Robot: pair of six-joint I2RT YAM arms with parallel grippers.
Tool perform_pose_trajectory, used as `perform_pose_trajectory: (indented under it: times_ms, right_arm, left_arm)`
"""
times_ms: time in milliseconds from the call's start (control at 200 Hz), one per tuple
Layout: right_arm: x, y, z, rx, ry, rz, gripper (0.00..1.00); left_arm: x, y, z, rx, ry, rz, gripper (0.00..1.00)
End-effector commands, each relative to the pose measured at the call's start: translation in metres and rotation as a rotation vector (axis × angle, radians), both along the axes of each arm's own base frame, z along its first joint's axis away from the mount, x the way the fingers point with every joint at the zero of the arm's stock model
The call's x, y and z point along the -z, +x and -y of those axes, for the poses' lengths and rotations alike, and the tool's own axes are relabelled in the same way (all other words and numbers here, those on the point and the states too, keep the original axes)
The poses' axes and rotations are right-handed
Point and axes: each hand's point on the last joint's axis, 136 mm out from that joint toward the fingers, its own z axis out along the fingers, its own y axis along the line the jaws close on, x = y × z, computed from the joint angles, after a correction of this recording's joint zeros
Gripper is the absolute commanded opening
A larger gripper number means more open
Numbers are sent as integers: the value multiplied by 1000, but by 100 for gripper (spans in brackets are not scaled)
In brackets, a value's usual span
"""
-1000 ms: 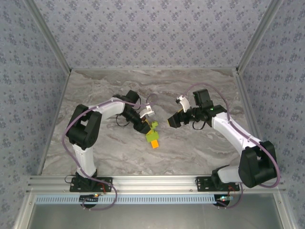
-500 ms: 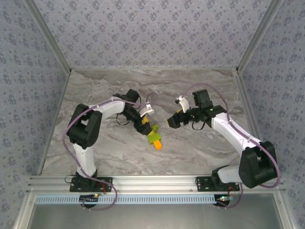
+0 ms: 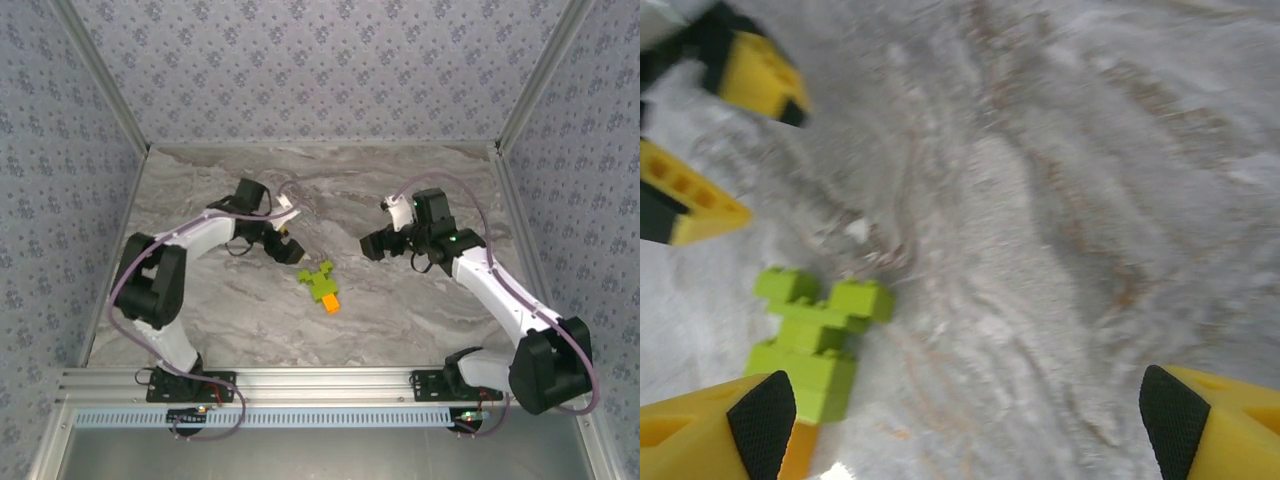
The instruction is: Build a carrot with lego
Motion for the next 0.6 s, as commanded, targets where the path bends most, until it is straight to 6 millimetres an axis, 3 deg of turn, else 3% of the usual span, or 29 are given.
perform_pose_trajectory:
  times_ms: [0, 140, 275, 350, 460, 515, 600]
  right_arm:
    - [-9, 20, 34, 190, -28, 67, 94]
    - [0, 24, 48, 262, -38, 65, 94]
    - [14, 29, 80, 421, -111, 124, 94]
    - [19, 36, 113, 569, -187, 180, 95]
    - [28, 41, 161, 773, -223, 255, 96]
    - [31, 41, 184, 867, -232, 311, 96]
    - [48, 40, 207, 924, -209, 320, 95]
  left_arm:
    - [-41, 46, -46, -280, -7, 240, 97]
    - [-56, 58, -126, -637, 8, 390, 97]
    - [-52, 48, -193, -915, 75, 479, 97]
    - [-48, 45, -215, -1011, 67, 511, 97]
    - [-42, 54, -222, -1025, 95, 539, 97]
    - [-38, 57, -235, -1084, 127, 573, 97]
    - [-31, 53, -255, -1165, 87, 538, 98]
